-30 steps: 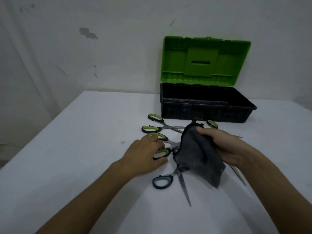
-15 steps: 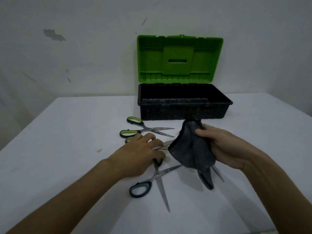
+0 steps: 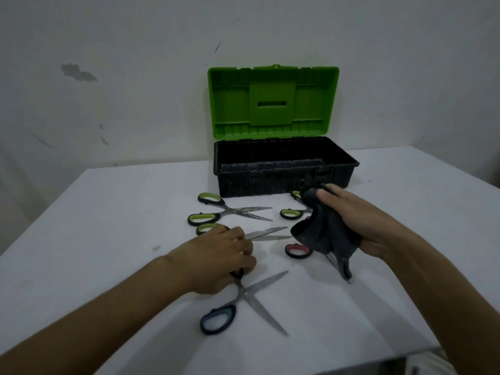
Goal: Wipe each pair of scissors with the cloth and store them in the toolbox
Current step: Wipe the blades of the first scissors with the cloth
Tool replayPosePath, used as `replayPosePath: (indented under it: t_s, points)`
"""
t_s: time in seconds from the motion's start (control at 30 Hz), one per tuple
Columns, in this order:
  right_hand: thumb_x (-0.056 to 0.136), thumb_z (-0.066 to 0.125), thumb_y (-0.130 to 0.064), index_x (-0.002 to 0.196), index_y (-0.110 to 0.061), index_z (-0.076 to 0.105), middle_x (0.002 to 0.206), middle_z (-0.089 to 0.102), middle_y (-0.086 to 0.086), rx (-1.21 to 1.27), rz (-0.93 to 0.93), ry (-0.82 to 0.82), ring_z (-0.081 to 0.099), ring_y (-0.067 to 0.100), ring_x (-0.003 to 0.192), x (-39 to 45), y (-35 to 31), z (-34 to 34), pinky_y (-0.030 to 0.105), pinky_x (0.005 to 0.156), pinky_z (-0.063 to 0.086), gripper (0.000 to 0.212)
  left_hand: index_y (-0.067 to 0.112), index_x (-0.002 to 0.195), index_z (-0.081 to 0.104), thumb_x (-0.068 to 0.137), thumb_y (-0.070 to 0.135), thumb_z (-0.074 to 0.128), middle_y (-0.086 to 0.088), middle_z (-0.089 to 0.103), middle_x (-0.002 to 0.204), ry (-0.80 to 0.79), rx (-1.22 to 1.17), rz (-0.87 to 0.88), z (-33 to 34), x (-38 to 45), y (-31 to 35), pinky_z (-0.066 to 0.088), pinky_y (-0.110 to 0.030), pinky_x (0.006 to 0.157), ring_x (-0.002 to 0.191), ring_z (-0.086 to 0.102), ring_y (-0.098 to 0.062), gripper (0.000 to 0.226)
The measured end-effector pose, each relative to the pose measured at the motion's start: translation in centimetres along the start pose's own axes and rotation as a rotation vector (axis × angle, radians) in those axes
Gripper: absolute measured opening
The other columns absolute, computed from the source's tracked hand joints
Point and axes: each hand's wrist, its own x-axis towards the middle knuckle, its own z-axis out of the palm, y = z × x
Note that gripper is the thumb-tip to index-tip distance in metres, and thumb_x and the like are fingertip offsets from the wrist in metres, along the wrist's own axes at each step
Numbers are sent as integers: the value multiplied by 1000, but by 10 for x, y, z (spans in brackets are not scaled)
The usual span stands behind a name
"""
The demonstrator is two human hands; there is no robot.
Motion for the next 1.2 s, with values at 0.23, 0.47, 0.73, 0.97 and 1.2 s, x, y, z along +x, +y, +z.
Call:
replayPosePath:
  t_s: [0.23,0.47,0.73,0.97,1.2]
  points:
    - [102,39,-29,118,-18,56,104,67,3,-2,19,-39,62,15,92,-9,1,-2,36,85,48,26,23,100,59,89,29,51,6,59,101,-147,-300,-259,-15,-17,-4,47,-33,82,93,54,-17,15]
    - [100,50,-15,126,-32,49,120,63,-10,-272,-505,-25,61,4,110,-2,4,22,22,89,50,31,11,81,65,89,3,56,-1,72,76,195,-1111,-614,-28,-36,-25,54,-25,57,62,71,-17,15]
    - [87,68,-12,131,-16,60,126,50,2,-694,-1144,312,50,-2,110,46,-21,69,11,96,42,44,15,62,62,94,6,50,1,56,56,545,-1381,-718,-49,-16,-49,30,-22,44,43,43,-12,36]
    - [93,56,-27,137,-30,56,141,35,8,-912,-1222,186,47,16,110,87,-35,85,30,94,51,44,22,62,67,94,24,61,11,46,44,761,-1294,-736,-58,-1,-69,27,-15,39,32,34,-3,34]
    - [101,38,-35,152,-40,24,100,46,-4,-1103,-1198,107,41,16,85,100,-34,87,30,70,41,53,16,67,70,93,23,63,16,42,36,789,-1217,-744,-63,5,-83,26,-11,40,30,38,1,28]
